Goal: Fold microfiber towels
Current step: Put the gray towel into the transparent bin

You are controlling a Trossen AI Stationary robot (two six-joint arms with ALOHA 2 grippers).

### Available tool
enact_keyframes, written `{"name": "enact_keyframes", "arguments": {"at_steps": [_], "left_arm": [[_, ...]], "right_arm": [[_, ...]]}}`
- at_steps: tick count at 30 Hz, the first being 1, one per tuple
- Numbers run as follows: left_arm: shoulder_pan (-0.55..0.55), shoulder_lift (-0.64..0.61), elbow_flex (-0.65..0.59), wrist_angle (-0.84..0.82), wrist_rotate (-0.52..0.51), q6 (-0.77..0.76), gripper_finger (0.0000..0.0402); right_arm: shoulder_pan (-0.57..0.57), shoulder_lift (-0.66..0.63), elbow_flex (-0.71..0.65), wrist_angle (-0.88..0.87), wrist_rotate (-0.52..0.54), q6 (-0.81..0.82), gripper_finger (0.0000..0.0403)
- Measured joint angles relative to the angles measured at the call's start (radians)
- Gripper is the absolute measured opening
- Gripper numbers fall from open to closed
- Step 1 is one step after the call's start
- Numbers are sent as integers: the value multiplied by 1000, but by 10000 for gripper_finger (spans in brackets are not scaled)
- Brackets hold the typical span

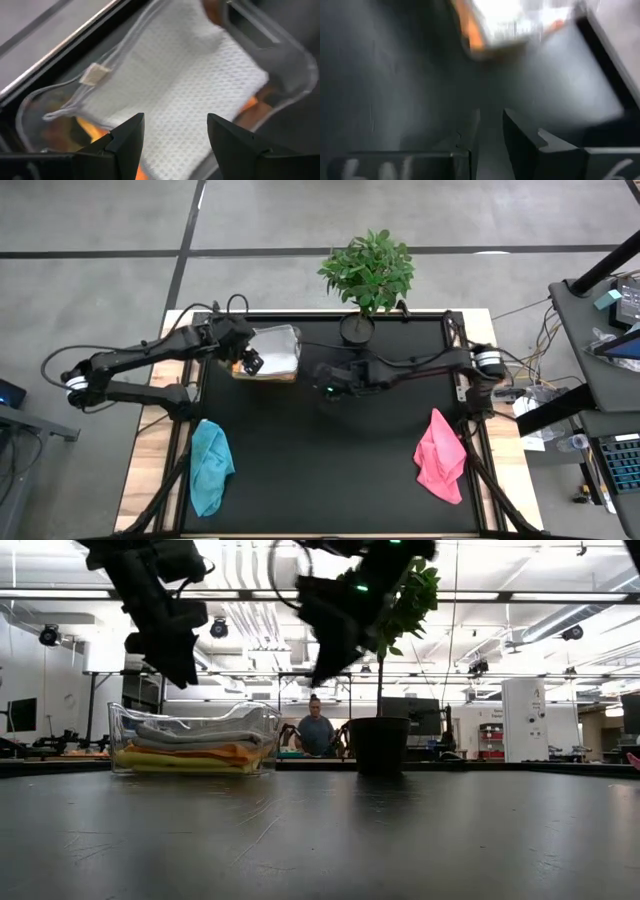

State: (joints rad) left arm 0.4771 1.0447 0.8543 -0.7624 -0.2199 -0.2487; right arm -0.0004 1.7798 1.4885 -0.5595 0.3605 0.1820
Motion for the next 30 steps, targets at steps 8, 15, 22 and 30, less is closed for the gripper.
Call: {"name": "enact_keyframes", "arguments": {"at_steps": [8, 15, 22, 30], "left_arm": [[-73, 30, 0, 65, 2, -1, 186], [-71, 189, 0, 177, 4, 116, 127], [-51, 342, 0, 10, -247, 127, 58], [-38, 431, 3, 25, -308, 124, 5]], "right_arm": [[65, -200, -366, 300, 2, 94, 70], [110, -241, -588, 731, -1, 29, 70], [112, -241, -629, 757, -1, 44, 69], [112, -241, -632, 760, -1, 43, 68]]}}
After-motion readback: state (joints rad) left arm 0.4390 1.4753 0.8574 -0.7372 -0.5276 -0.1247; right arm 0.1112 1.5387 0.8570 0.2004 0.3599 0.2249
